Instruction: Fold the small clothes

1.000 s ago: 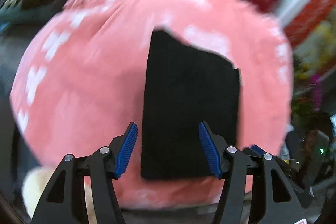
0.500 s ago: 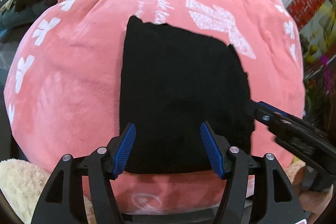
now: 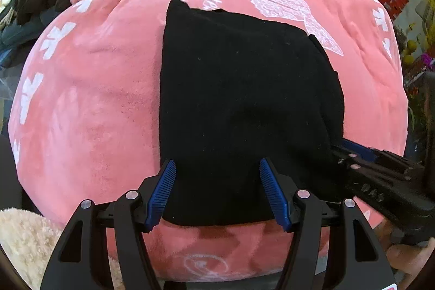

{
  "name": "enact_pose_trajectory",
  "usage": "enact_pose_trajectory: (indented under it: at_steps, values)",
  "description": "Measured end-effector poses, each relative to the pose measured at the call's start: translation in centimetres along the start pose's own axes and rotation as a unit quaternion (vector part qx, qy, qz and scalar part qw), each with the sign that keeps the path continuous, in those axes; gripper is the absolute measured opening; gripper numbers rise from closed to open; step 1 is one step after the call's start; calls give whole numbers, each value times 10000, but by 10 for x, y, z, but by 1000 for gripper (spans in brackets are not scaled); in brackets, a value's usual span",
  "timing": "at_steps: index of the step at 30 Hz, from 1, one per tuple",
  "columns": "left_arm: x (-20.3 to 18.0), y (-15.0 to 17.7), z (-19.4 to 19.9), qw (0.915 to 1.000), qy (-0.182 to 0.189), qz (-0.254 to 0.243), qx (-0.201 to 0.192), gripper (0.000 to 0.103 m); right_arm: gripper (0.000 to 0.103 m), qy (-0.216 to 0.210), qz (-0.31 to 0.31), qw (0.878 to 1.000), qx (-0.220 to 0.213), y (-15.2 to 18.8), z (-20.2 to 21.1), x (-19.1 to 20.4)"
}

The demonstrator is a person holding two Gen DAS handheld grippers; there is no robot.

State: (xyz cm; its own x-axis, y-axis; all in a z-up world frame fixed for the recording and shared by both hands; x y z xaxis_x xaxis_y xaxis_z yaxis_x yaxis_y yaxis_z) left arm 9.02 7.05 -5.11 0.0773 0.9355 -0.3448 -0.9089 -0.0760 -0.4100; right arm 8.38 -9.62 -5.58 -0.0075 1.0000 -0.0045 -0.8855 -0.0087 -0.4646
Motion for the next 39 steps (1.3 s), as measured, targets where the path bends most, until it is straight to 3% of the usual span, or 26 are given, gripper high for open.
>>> enact_pose_trajectory:
  at_steps: [3,5,10,13,15,16,17,18,22,25,27,29,31,34,39]
  values:
    - [1,2,-1,10000,-8,6,-5,62,35,-140,-285,9992,-248,-3,15,-9]
    - [2,2,-1,10000,11,46,-13,62,50,-45,-355,9987,-351,-10,19,-12]
    - [1,1,-2,10000,30,11,-69,62,73,-19,-678,9973,-280,-55,-6,-25]
    - [3,1,-3,9999,62,42,-86,62,74,0,-669,9978,-34,-68,-31,-20]
    - [4,1,-4,9999,66,50,-103,63,68,-322,-784,9962,182,-68,-46,-16]
    - [4,0,-5,9999,62,54,-107,63,55,-350,-786,9962,148,-69,-46,-15]
    - [4,0,-6,9999,72,51,-108,64,27,-452,-728,9963,42,-69,-42,-12]
    - [5,0,-7,9999,82,47,-116,64,17,-584,-728,9956,28,-69,-39,-10]
    - [3,-2,-9,9998,97,9,-161,64,17,-698,-1020,9909,-524,-56,-5,-23]
    - [-1,-2,-12,9997,144,-67,-177,67,22,-283,-847,9957,-238,-40,-31,-26]
    - [-3,-3,-16,9997,109,-144,-161,69,26,-401,-965,9941,-291,-38,-34,-33]
    - [-5,-2,-17,9996,33,-208,-165,69,29,-394,-1157,9920,-300,-42,-20,-38]
    - [-4,-3,-17,9997,48,-185,-179,69,30,-423,-1283,9891,-582,-43,1,-45]
    - [-1,-3,-15,9997,106,-90,-194,69,30,-424,-1077,9890,-924,-41,26,-40]
    - [-4,-2,-16,9997,34,-149,-194,69,29,-6,-253,9995,-196,-32,-19,-8]
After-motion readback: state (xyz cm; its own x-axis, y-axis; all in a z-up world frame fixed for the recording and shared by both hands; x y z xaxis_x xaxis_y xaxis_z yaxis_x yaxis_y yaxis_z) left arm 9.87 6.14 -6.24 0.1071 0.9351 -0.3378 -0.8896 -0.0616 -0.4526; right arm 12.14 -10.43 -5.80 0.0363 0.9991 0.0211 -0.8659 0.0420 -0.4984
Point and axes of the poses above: each gripper's, at about its wrist camera, not at the fingertips, and z roughly against the way its jaws point, x to its left, y to its underside, the point moved 1 cm from there along -z, roughly the way its jaws point, and after that the axes turned 9 degrees about y, right-handed, at the moved point
